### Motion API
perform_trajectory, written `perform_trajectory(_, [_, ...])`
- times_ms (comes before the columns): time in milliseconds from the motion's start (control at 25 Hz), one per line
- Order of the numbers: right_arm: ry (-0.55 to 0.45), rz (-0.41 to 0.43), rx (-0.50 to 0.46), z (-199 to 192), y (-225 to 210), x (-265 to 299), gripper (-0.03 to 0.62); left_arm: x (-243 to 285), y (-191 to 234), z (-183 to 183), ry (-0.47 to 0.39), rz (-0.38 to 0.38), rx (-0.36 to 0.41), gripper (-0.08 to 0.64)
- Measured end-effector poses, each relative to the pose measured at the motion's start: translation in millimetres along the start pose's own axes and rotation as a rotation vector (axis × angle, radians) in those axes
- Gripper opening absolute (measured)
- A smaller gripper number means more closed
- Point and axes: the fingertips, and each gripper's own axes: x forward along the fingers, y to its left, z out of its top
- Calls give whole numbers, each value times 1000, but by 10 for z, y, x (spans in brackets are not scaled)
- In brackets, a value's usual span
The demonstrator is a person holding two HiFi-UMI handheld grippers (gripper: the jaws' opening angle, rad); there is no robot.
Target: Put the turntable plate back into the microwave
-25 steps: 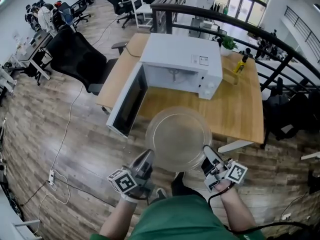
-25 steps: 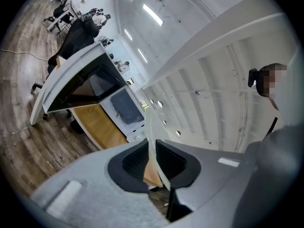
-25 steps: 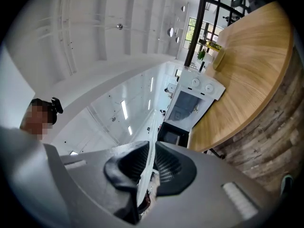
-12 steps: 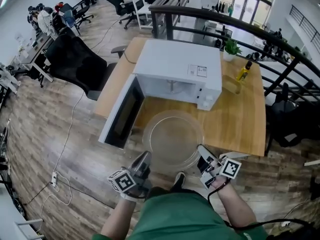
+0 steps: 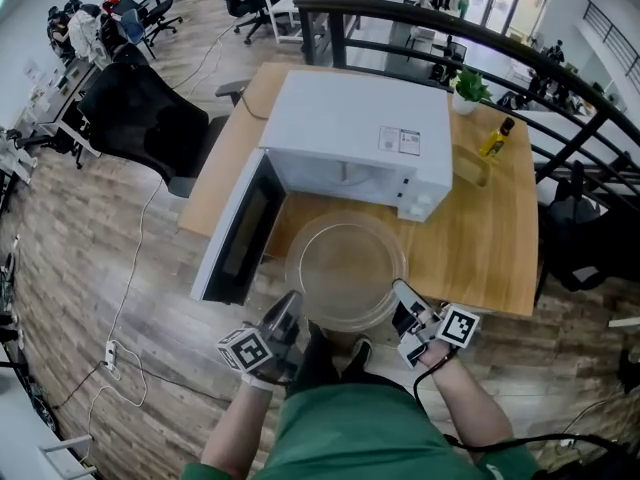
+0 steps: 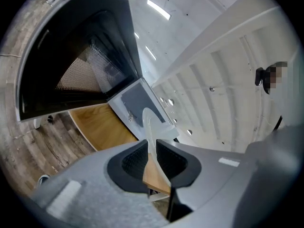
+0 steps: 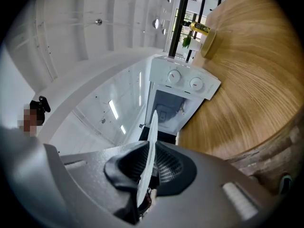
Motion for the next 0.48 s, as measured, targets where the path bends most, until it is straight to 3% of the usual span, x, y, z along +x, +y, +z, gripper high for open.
perform_trajectory(320, [-48, -62, 18, 193, -372, 375, 40, 536, 409, 246, 104, -26, -7, 64])
perform_trajectory(480, [-102, -95, 35, 323, -540, 545, 40, 826, 634, 399, 161, -22, 34, 66])
